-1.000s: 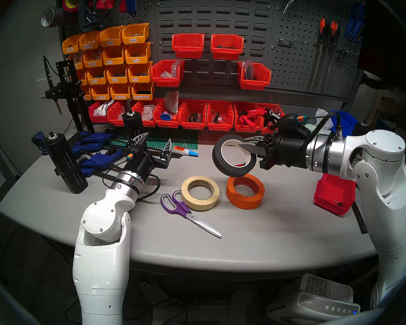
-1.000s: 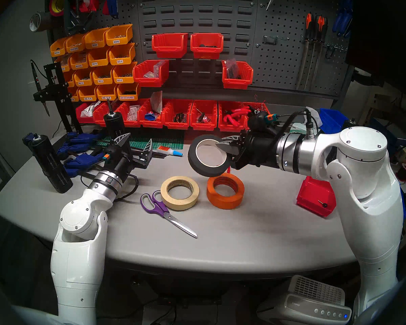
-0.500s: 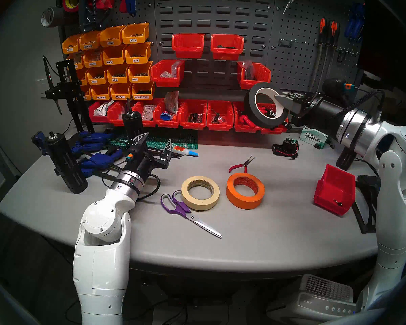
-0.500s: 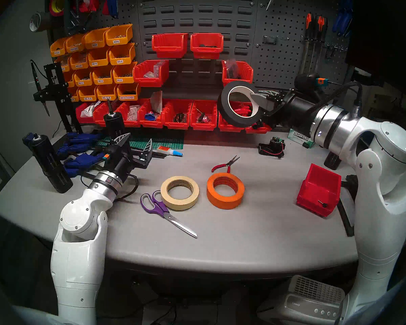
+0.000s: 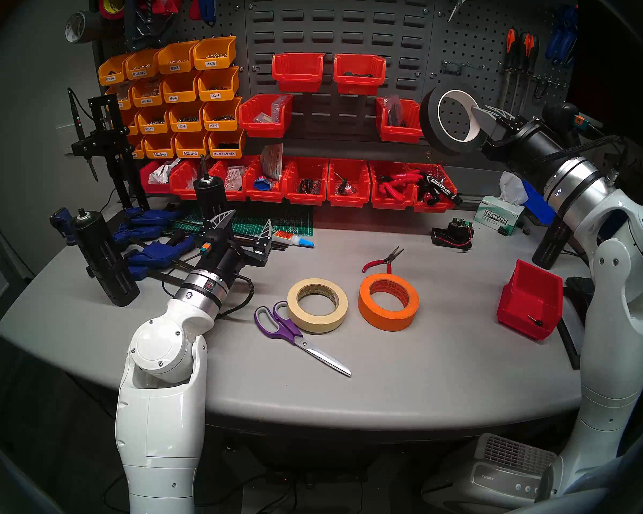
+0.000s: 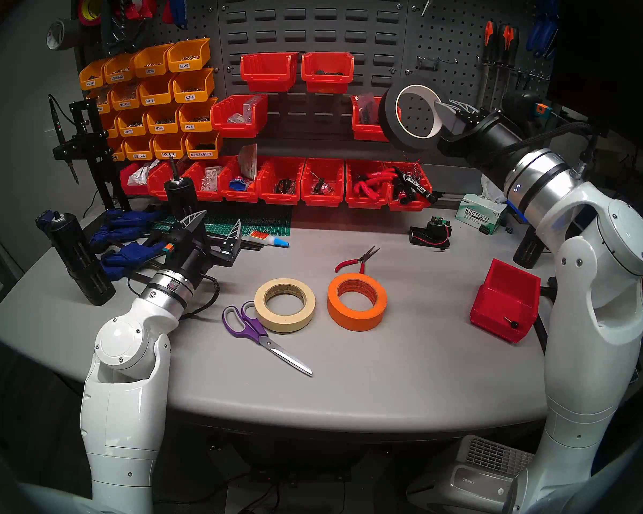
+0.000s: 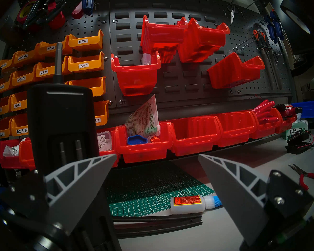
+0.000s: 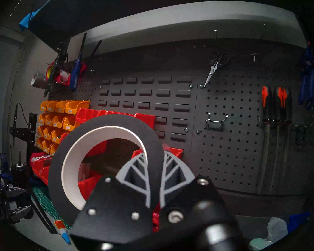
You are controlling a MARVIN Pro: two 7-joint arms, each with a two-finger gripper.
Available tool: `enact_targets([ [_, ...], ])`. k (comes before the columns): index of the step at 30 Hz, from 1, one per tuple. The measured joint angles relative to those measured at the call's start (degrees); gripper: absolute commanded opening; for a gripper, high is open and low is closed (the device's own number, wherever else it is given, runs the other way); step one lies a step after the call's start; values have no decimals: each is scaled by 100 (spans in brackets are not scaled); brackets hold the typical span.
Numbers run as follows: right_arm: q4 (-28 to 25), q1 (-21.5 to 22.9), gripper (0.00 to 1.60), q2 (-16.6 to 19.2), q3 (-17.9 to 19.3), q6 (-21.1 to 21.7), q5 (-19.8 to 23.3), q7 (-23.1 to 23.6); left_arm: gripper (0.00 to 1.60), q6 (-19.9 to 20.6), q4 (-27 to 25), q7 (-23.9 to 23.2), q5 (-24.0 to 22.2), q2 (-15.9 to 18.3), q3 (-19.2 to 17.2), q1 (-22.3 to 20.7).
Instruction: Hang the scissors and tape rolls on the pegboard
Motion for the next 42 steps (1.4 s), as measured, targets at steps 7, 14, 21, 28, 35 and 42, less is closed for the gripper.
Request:
enact_targets([
  [7, 269, 204, 0, -182, -162, -474, -198, -259, 160, 0, 0, 0, 0, 0, 0, 0],
  [14, 647, 535, 0, -284, -294, -837, -330, -634, 160, 0, -1, 0, 0, 0, 0, 0],
  [21, 880, 826, 0, -255, -468, -1105, -347, -1005, 160, 2, -1, 0, 0, 0, 0, 0],
  [28, 1276, 1148, 0, -143, -709, -1294, -280, -1358, 160, 2, -1, 0, 0, 0, 0, 0],
  [35, 1768, 1468, 0, -10, -1000, -1432, -178, -1691, 160, 3, -1, 0, 0, 0, 0, 0],
  [42, 2069, 1741, 0, 118, -1219, -1492, -76, -1894, 160, 5, -1, 0, 0, 0, 0, 0],
])
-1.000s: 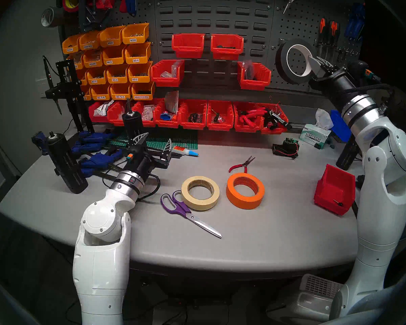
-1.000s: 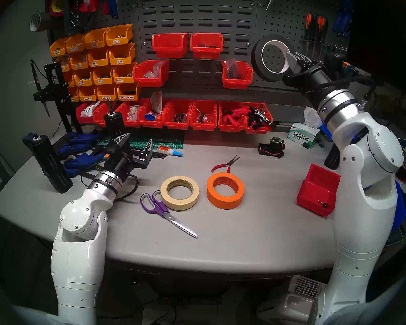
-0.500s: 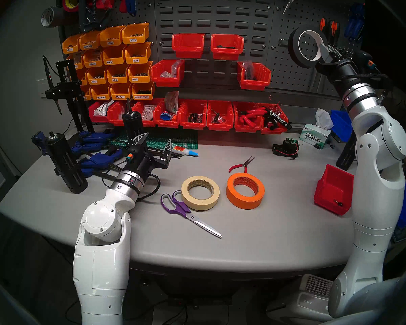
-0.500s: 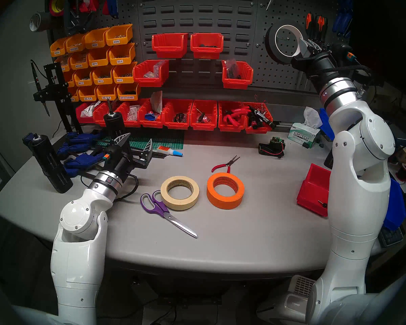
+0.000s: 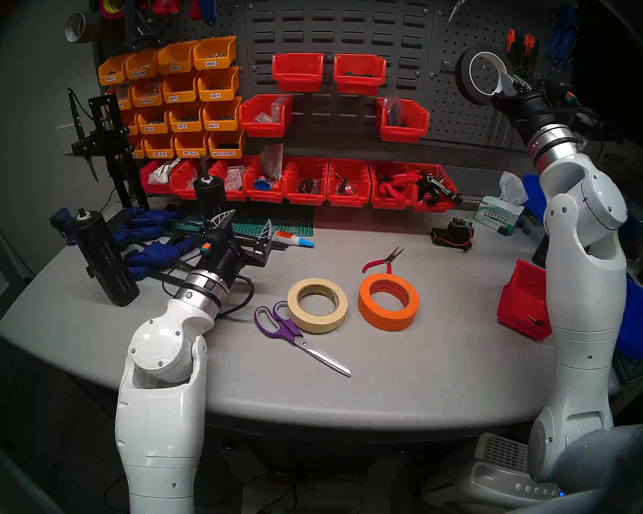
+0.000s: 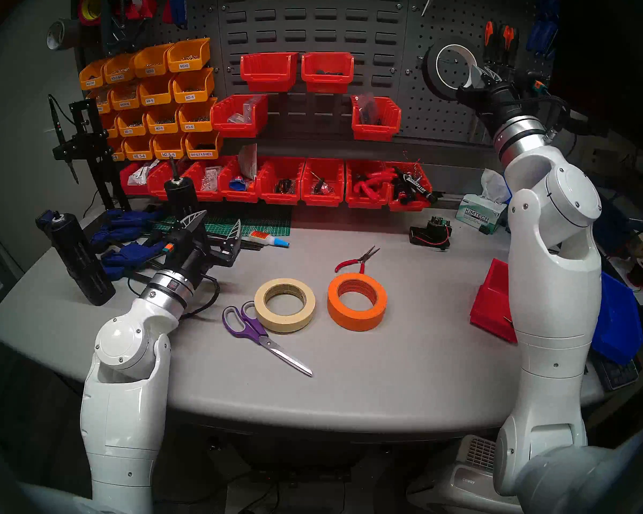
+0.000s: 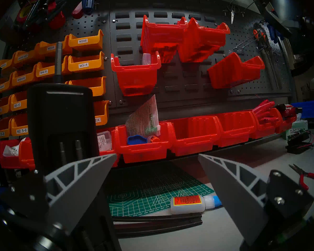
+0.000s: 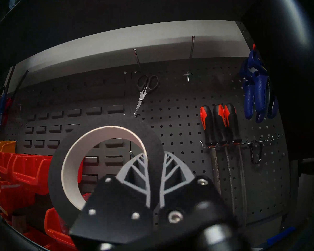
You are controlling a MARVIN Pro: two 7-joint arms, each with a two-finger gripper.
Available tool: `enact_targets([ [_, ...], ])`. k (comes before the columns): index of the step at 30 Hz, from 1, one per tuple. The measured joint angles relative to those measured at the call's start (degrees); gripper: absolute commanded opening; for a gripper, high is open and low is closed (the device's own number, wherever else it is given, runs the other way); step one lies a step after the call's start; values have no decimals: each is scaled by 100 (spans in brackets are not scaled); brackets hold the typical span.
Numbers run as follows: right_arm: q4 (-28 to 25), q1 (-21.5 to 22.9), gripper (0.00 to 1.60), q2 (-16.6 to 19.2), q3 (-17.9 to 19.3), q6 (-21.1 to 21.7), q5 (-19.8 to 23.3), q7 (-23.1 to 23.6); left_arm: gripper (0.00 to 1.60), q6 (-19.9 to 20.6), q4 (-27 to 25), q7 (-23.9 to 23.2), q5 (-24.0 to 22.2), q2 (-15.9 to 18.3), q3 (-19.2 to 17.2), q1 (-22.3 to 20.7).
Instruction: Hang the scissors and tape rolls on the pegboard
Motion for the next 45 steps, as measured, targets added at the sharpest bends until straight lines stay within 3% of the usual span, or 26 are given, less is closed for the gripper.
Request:
enact_targets([
  [20, 956, 848, 0, 310, -571, -26, 205, -444, 160, 2, 0, -1, 0, 0, 0, 0],
  [33, 1318, 1289, 0, 364, -897, 10, 188, -586, 160, 3, 0, -1, 0, 0, 0, 0],
  [45, 2063, 1738, 0, 357, -1209, 100, 80, -665, 160, 3, 0, -1, 0, 0, 0, 0],
])
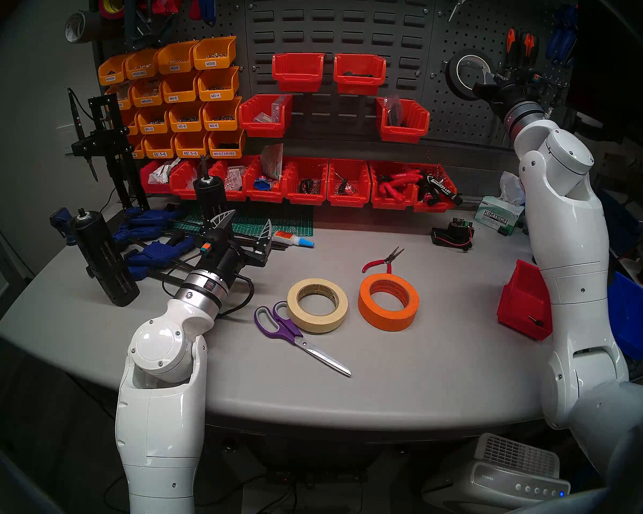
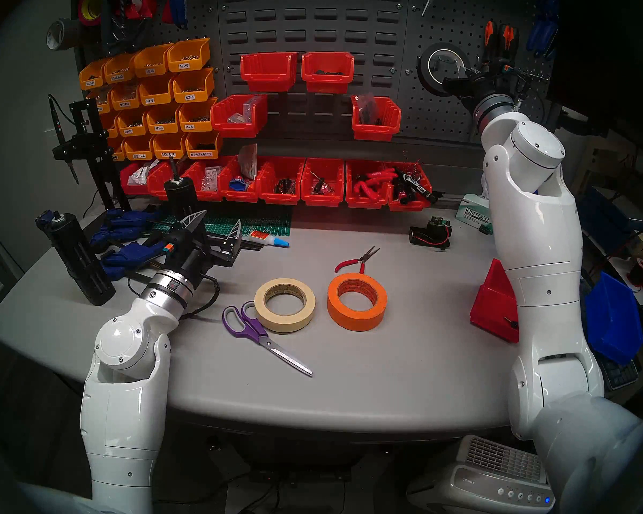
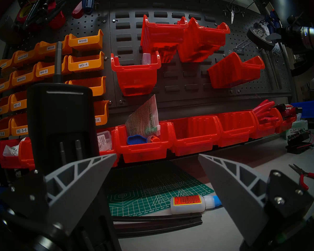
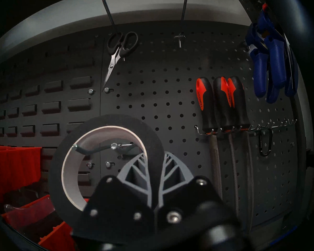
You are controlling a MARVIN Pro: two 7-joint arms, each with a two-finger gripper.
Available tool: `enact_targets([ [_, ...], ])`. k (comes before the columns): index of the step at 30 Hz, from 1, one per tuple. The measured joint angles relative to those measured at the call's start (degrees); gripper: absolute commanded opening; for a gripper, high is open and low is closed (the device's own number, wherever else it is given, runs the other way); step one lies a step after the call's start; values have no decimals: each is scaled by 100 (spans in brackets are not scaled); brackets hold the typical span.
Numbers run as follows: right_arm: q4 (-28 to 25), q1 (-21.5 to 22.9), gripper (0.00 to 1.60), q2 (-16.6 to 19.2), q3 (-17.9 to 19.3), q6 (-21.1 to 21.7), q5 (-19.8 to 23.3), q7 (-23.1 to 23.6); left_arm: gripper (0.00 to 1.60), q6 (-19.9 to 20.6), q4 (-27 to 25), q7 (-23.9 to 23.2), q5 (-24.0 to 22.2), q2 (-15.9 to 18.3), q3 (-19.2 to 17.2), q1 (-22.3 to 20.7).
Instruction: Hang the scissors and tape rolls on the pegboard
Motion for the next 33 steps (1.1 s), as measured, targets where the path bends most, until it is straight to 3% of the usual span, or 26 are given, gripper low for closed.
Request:
enact_targets([
  [11, 488, 403, 0, -71, -248, 29, -55, -40, 160, 0, 0, 0, 0, 0, 0, 0],
  [22, 428, 453, 0, -30, -296, 137, -70, -8, 160, -1, 0, 0, 0, 0, 0, 0],
  [33, 142, 349, 0, 101, -258, 534, -100, 59, 160, -1, 0, 0, 0, 0, -1, 0],
])
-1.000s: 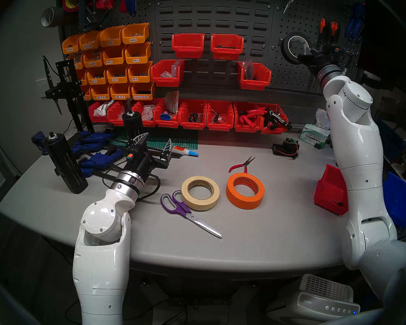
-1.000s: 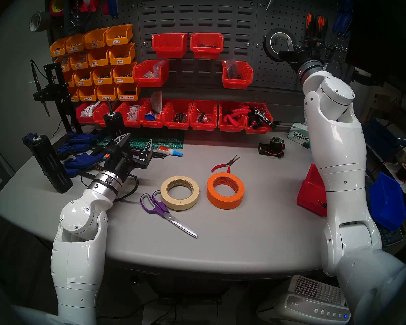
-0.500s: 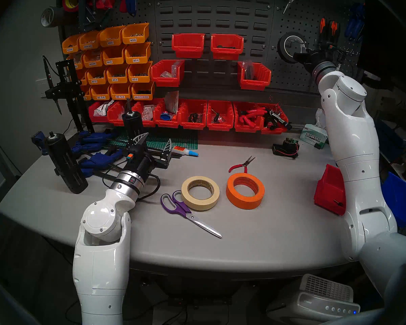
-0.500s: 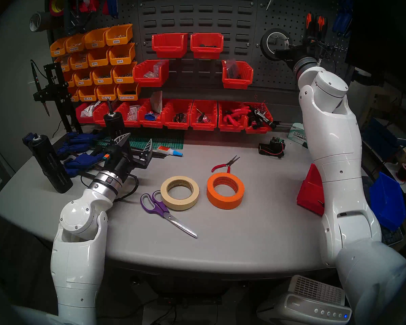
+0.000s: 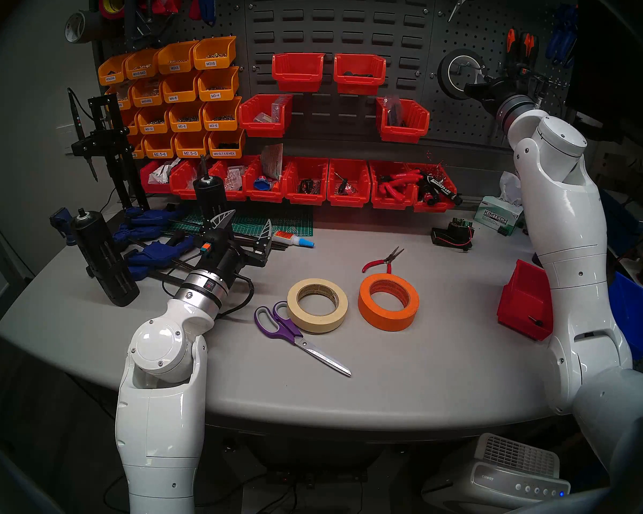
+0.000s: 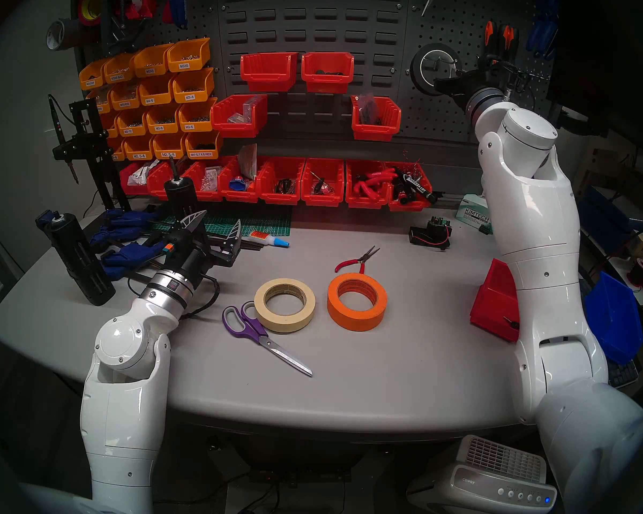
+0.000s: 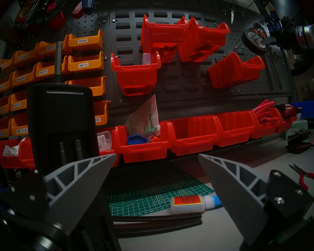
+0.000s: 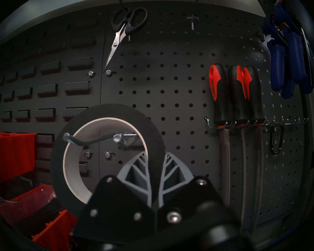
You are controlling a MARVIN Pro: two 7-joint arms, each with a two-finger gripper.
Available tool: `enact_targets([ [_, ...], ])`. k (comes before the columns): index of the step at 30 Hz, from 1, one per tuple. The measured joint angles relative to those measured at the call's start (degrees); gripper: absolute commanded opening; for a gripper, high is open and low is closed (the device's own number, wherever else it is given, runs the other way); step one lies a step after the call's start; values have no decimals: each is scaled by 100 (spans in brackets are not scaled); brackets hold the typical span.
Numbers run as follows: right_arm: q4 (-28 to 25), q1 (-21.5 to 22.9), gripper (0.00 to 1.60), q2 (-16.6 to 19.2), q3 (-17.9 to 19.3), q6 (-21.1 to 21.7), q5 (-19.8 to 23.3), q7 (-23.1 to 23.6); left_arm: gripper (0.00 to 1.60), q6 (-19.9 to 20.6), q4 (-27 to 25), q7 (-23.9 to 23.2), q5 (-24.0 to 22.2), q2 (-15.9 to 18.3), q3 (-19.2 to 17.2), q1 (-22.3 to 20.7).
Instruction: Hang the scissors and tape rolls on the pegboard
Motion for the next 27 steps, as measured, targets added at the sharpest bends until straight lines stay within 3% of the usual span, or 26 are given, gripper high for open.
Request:
enact_targets([
  [4, -61, -41, 3, 28, 13, 86, -15, 11, 160, 0, 0, 0, 0, 0, 0, 0],
  [5, -71, -51, 21, 32, 17, 102, -19, 13, 160, 0, 0, 0, 0, 0, 0, 0],
  [6, -78, -59, 51, 34, 22, 113, -22, 14, 160, 0, 0, 0, 0, 0, 0, 0],
  [7, -85, -67, 64, 35, 27, 123, -25, 15, 160, 0, 0, 0, 0, 0, 0, 0],
  [9, -91, -84, 105, 36, 38, 136, -32, 18, 160, 0, 0, 0, 0, 0, 0, 0],
  [12, -93, -109, 119, 36, 40, 138, -35, 27, 160, 0, 0, 0, 0, 0, 0, 0],
  [13, -95, -120, 134, 36, 40, 138, -36, 32, 160, 0, 0, 0, 0, 0, 1, 0],
  [16, -102, -144, 141, 35, 40, 137, -36, 42, 160, 0, 0, 0, 0, 0, 1, 0],
  [27, -465, -405, 143, 90, 210, 141, 74, 217, 160, 1, 0, 0, 0, 0, 1, 0],
])
